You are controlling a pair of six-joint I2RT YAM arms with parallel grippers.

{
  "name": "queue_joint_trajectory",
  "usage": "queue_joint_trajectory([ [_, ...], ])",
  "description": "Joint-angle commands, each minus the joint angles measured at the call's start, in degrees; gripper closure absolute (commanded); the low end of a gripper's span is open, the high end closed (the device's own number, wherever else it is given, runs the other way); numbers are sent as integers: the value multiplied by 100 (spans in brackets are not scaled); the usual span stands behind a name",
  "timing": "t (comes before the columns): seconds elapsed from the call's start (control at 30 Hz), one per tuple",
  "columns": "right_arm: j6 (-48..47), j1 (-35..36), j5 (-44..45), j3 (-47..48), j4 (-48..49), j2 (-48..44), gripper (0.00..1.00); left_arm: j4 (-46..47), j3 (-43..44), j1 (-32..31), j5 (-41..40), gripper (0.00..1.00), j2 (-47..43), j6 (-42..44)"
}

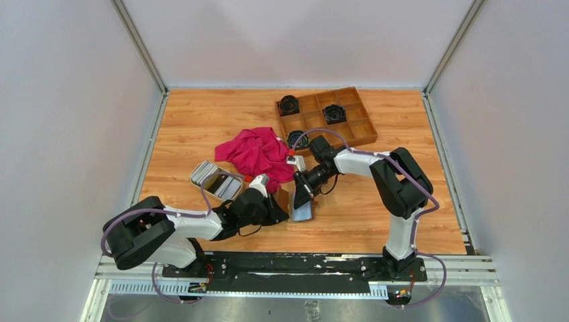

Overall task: Put the credit cards into the card holder
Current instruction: Open the card holder at the center of the board.

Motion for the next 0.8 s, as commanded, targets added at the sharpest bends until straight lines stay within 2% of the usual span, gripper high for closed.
queue_joint_trajectory([
  [0.0, 239, 64, -153, 303, 33, 421, 94, 204, 40, 19, 213, 88, 179, 91],
  [0.17, 473, 64, -253, 414, 46, 893, 94, 399, -54, 19, 263, 87, 128, 33],
  [0.33, 383, 68, 379, 339, 12, 959, 94, 384, -261, 21, 194, 81, -258, 44],
  [0.53, 307, 65, 831, 373, -130, 1053, 94, 245, -737, 44, 4, 64, -1355, 175],
  [0.77, 154, 64, 888, 423, -217, 1052, 94, -845, -770, 65, -272, 52, -2973, 746],
])
